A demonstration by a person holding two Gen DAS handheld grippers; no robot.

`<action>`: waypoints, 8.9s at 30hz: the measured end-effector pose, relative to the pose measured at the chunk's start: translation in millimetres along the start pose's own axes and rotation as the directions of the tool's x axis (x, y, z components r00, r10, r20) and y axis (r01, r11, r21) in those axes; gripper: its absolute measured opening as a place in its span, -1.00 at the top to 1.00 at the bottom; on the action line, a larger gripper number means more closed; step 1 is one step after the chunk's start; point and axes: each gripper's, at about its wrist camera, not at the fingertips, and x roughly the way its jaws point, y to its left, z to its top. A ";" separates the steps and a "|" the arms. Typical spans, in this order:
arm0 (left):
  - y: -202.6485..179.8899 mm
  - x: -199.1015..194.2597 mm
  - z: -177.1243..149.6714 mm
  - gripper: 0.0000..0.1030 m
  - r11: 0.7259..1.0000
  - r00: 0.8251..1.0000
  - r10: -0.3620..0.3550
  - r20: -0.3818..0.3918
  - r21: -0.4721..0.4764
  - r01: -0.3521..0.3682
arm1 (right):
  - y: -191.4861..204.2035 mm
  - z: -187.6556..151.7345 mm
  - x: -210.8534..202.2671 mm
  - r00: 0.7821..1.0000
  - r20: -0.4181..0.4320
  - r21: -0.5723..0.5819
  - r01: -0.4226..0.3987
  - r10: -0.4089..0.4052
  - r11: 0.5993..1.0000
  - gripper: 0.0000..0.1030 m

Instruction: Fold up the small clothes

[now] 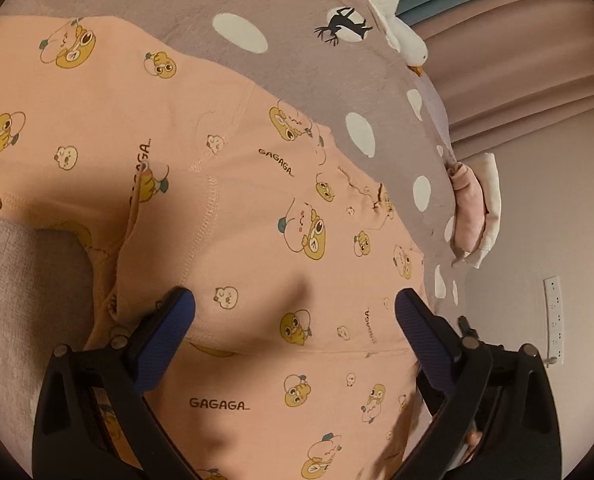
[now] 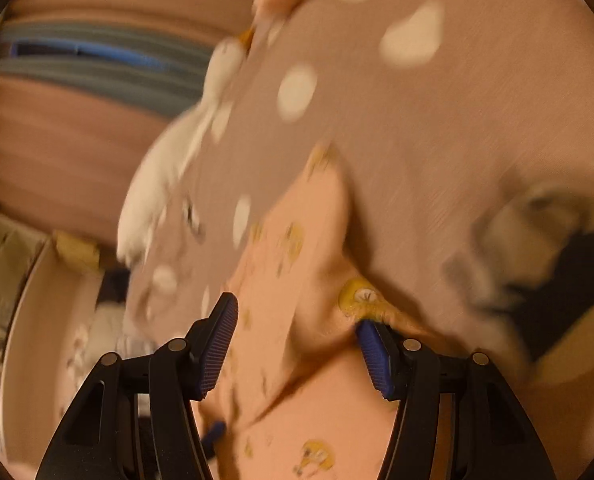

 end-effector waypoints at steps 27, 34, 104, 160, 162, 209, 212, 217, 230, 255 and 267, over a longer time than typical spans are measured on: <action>33.5 -65.0 -17.2 -0.97 0.998 0.998 0.065 0.018 0.015 -0.065 | 23.3 4.1 10.7 0.987 -0.150 -0.092 -0.066 0.052 0.994 -0.29; 109.1 -146.9 -16.8 -0.99 0.982 0.984 0.091 0.156 -0.180 -0.062 | -21.4 16.0 7.6 0.991 -0.136 0.020 -0.007 0.009 1.000 -0.23; -110.9 -11.8 2.7 0.27 0.896 0.985 0.141 0.100 0.410 -0.170 | 11.1 -81.2 -78.0 0.965 -0.258 -0.233 -0.103 0.040 0.967 -0.53; 68.2 -189.4 -125.7 -0.73 0.989 0.961 0.082 0.264 0.099 -0.112 | 112.4 -103.6 124.1 0.845 -0.130 -0.767 0.246 -0.518 0.593 0.65; 68.5 -190.8 -126.4 -0.73 0.989 0.961 0.081 0.265 0.098 -0.110 | 118.1 -107.9 123.1 0.849 -0.113 -0.776 0.249 -0.516 0.579 0.77; -3.2 -97.1 -35.5 -0.73 0.980 0.994 0.055 0.090 0.186 -0.071 | 78.2 11.5 60.8 0.917 -0.184 -0.498 0.224 -0.354 0.838 0.81; -18.2 -80.8 -19.0 -0.73 0.977 0.997 0.035 0.072 0.209 -0.050 | 63.4 9.9 64.3 0.887 -0.159 -0.503 0.305 -0.433 0.809 0.76; -26.6 -50.2 -0.6 -0.73 0.973 0.998 0.058 0.037 0.221 -0.065 | 58.0 17.5 45.1 0.857 -0.019 -0.529 0.429 -0.515 0.733 0.35; -7.3 1.8 11.5 0.06 0.929 0.967 0.255 0.021 0.272 -0.251 | 69.3 -8.2 79.7 0.881 -0.132 -0.702 0.241 -0.454 0.671 0.46; -13.1 -31.6 -49.1 -0.49 0.844 0.927 0.368 0.071 0.392 -0.365 | 69.4 -29.6 30.2 0.864 -0.105 -0.747 0.258 -0.492 0.613 0.02; -24.3 -54.1 -139.9 -0.37 0.763 0.906 0.397 0.151 0.494 -0.416 | 64.3 -103.2 -19.6 0.871 -0.127 -0.860 0.141 -0.474 0.490 0.02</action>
